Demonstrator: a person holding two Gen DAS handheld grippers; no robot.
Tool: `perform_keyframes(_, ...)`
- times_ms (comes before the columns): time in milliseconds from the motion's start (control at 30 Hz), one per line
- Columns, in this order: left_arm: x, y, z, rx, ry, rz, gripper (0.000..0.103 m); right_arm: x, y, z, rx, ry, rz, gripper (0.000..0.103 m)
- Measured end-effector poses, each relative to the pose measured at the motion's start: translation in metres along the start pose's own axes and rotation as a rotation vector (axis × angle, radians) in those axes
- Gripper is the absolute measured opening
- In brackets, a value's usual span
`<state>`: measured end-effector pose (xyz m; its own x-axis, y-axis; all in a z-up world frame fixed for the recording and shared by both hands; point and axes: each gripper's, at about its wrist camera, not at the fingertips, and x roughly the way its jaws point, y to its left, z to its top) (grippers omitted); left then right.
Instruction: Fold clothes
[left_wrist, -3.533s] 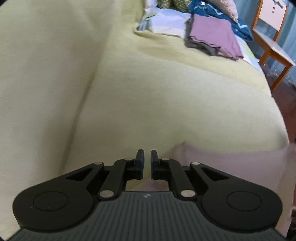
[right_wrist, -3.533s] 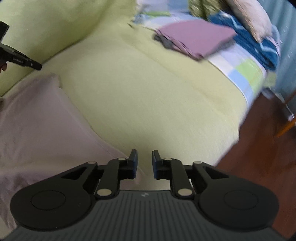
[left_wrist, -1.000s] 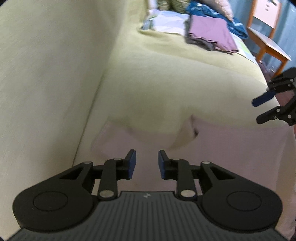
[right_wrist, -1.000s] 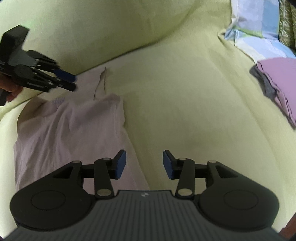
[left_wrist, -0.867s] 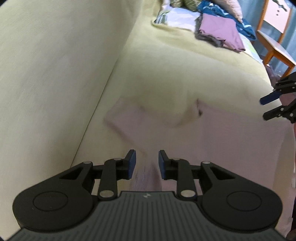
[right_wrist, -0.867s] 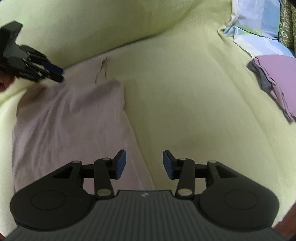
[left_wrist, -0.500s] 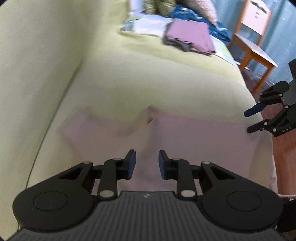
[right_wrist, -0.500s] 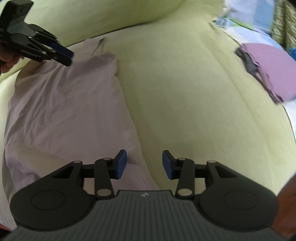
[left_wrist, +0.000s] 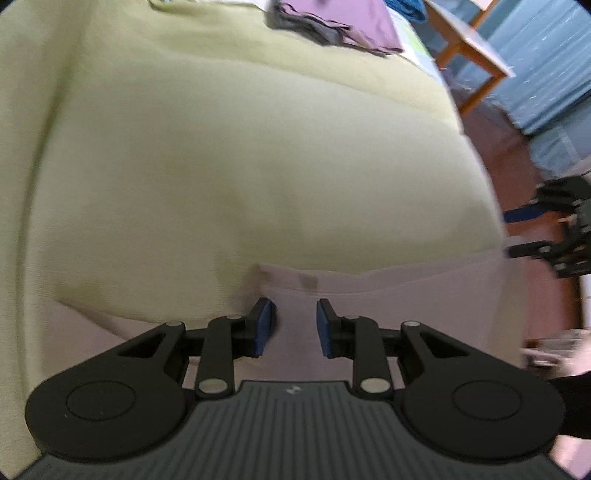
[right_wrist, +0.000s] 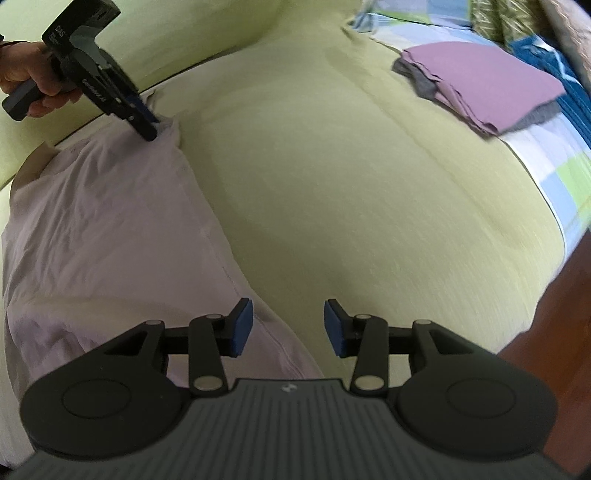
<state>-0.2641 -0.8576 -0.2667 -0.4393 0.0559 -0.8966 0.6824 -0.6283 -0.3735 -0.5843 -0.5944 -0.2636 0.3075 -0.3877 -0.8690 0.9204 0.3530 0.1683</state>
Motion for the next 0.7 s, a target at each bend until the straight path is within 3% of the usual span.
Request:
perform_keyframes(167,0.013,0.005,0.012,0.002,0.022,-0.001,0.031,-0.010,-0.010,-0.011,0.108,-0.014,0.013,0.038)
perform_keyframes(233,0.013,0.007,0.015,-0.007,0.007,-0.040,0.023,-0.017,-0.017,-0.021,0.182,-0.025,0.043,0.038)
perform_keyframes(267,0.011,0.008,0.015,-0.010,-0.009,-0.056,0.004,-0.019,-0.019,-0.025,0.209,-0.026,0.064,0.038)
perform_keyframes(300,0.008,0.009,0.015,-0.020,-0.041,-0.053,0.000,-0.020,-0.019,-0.028,0.218,-0.024,0.072,0.038)
perform_keyframes(467,-0.003,0.017,0.019,-0.090,-0.163,-0.042,0.000,-0.025,-0.030,-0.056,0.386,-0.013,0.107,0.038)
perform_keyframes(700,0.005,0.005,0.028,-0.015,-0.092,-0.001,0.000,-0.017,-0.032,-0.071,0.497,-0.037,0.192,0.036)
